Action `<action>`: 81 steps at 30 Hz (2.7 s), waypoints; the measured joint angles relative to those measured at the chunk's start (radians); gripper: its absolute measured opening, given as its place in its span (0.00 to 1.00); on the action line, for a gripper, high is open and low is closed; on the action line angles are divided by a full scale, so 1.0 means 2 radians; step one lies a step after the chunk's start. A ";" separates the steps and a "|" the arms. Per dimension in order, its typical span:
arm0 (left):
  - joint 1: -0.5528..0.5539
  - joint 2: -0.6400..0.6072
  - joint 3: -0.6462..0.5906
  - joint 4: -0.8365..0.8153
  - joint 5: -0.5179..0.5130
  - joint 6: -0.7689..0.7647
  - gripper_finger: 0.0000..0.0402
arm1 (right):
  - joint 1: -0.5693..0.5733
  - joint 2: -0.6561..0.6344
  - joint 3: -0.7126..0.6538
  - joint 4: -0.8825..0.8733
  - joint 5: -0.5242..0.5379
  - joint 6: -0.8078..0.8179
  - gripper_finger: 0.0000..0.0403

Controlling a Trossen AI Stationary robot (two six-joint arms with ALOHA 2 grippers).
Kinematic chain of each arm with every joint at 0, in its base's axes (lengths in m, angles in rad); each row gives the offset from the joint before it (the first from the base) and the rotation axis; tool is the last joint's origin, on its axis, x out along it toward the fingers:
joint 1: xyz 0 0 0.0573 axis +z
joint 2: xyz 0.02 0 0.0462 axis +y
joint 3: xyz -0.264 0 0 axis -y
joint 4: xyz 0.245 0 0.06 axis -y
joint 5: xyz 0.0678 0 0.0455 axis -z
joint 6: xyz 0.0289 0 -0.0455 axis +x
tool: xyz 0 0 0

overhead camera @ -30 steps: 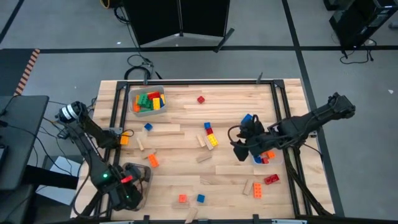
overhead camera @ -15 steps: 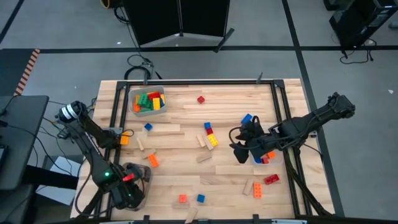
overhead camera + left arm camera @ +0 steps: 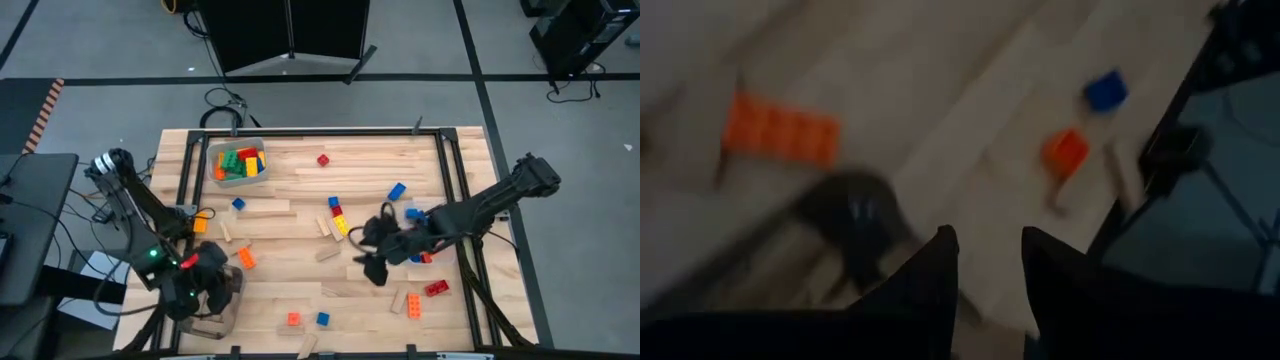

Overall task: Sort blocks by size
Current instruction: Put the brown block into the black bin

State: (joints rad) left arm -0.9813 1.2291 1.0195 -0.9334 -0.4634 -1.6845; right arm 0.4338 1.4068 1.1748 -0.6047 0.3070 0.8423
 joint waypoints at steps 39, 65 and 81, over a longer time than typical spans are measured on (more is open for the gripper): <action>0.075 -0.003 0.000 0.130 -0.056 0.201 0.30 | 0.163 0.196 0.001 -0.139 -0.148 -0.343 0.54; 0.076 -0.003 0.000 0.169 -0.063 0.199 0.30 | 0.137 0.183 0.000 -0.159 -0.072 -0.174 0.30; 0.197 0.046 -0.001 0.278 -0.188 0.420 0.30 | 0.070 -0.050 0.000 -0.053 0.280 -0.074 0.30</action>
State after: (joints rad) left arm -0.5867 1.3210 1.0168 -0.3782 -0.8385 -0.8441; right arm 0.5745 1.3066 1.1751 -0.7105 0.8670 0.6944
